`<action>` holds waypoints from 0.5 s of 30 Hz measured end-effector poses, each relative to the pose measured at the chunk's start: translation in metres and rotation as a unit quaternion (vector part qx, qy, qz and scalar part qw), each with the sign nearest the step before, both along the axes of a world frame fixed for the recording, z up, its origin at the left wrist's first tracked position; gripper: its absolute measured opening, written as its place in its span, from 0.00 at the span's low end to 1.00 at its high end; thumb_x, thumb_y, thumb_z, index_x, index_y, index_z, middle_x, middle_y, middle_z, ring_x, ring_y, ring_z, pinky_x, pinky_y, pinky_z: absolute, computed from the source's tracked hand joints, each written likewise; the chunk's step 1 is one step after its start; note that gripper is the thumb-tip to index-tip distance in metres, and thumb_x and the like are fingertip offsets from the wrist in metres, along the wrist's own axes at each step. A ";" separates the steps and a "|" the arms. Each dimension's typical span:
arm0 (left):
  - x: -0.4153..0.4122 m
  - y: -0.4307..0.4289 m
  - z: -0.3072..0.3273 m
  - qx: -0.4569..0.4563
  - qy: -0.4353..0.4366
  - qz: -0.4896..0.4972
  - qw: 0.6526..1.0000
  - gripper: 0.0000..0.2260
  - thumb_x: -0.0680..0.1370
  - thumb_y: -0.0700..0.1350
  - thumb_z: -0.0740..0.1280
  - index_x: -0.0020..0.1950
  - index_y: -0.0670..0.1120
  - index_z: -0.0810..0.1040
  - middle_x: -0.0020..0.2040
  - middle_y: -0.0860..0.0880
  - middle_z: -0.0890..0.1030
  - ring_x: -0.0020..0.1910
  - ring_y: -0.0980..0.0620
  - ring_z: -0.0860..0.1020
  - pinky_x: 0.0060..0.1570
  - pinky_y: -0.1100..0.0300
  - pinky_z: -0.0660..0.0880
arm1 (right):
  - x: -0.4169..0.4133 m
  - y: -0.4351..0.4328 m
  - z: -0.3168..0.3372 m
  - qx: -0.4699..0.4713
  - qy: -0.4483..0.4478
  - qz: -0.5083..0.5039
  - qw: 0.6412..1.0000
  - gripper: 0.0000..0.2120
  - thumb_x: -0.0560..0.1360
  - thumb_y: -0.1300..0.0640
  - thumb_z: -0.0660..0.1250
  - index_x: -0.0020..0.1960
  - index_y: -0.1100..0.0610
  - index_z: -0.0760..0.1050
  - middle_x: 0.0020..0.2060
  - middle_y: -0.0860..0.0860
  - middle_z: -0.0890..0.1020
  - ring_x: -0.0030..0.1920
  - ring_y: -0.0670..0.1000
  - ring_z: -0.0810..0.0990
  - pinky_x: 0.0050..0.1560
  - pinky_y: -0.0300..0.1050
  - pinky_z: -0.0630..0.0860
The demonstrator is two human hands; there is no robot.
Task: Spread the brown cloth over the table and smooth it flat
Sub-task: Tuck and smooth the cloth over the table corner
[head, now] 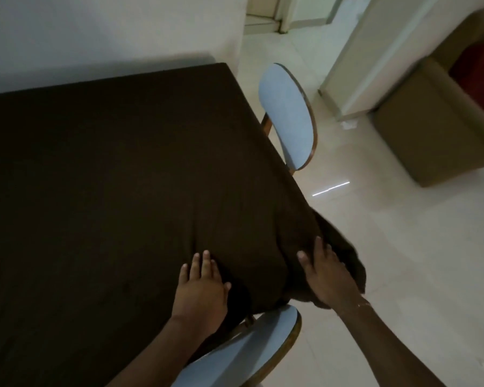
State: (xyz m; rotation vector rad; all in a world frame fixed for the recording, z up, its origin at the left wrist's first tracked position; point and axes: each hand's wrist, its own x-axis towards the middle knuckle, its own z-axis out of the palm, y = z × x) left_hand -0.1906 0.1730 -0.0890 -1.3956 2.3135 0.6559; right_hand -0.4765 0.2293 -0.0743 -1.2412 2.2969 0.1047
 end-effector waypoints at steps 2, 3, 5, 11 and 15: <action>-0.011 -0.006 0.006 -0.006 0.034 0.015 0.999 0.30 0.82 0.60 0.42 0.80 0.46 0.45 0.82 0.44 0.45 0.80 0.43 0.43 0.77 0.44 0.44 | -0.013 0.004 0.003 -0.053 0.035 -0.006 0.998 0.41 0.77 0.31 0.41 0.79 0.57 0.53 0.77 0.63 0.62 0.77 0.65 0.60 0.74 0.65 0.63; -0.020 -0.008 0.008 -0.020 0.053 0.001 0.998 0.30 0.82 0.60 0.41 0.80 0.47 0.43 0.82 0.46 0.42 0.80 0.43 0.40 0.77 0.43 0.44 | -0.012 0.002 0.002 -0.079 0.040 0.029 0.996 0.37 0.79 0.34 0.42 0.80 0.56 0.53 0.78 0.62 0.60 0.78 0.63 0.57 0.75 0.64 0.60; -0.043 -0.009 0.010 -0.044 0.079 -0.040 0.995 0.30 0.81 0.61 0.40 0.80 0.49 0.40 0.80 0.47 0.37 0.79 0.43 0.35 0.77 0.39 0.43 | -0.002 -0.008 -0.005 -0.090 0.010 0.107 0.990 0.34 0.80 0.35 0.43 0.81 0.51 0.49 0.81 0.57 0.53 0.80 0.59 0.47 0.77 0.64 0.53; -0.071 0.008 0.001 -0.002 0.061 -0.151 0.987 0.29 0.83 0.58 0.48 0.81 0.51 0.45 0.82 0.46 0.40 0.77 0.42 0.32 0.76 0.37 0.38 | -0.017 -0.008 -0.031 0.006 0.032 0.079 0.996 0.35 0.78 0.33 0.38 0.80 0.45 0.37 0.81 0.58 0.44 0.79 0.65 0.44 0.74 0.72 0.55; -0.064 0.003 0.004 -0.063 0.088 -0.036 0.993 0.30 0.81 0.64 0.44 0.81 0.54 0.44 0.81 0.47 0.40 0.79 0.42 0.34 0.75 0.36 0.38 | -0.013 -0.005 -0.028 -0.051 0.043 0.129 0.989 0.37 0.78 0.29 0.43 0.81 0.45 0.39 0.81 0.58 0.43 0.79 0.64 0.41 0.76 0.68 0.48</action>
